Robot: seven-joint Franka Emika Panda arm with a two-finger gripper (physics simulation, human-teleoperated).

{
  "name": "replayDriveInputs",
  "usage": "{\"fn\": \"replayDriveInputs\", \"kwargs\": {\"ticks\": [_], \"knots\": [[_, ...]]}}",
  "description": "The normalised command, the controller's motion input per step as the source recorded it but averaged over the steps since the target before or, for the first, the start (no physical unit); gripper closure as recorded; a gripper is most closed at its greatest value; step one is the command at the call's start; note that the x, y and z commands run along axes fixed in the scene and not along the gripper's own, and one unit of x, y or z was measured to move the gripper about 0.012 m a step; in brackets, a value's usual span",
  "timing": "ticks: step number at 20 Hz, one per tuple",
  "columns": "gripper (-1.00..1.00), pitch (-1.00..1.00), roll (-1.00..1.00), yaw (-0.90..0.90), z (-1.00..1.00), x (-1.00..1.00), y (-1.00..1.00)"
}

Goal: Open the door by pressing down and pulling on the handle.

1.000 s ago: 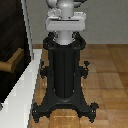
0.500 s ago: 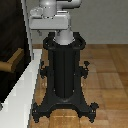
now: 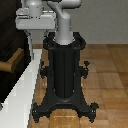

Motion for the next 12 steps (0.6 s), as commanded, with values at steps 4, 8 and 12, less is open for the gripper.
{"fn": "replayDriveInputs", "kwargs": {"ticks": [4, 8, 12], "knots": [[-1.0, 0.0, 0.0, -0.04, 0.0, 0.0, -0.5], [-1.0, 0.0, 0.0, -0.11, 0.0, 0.0, -0.5], [-1.0, 0.0, 0.0, -0.11, 0.0, 0.0, 0.0]]}}
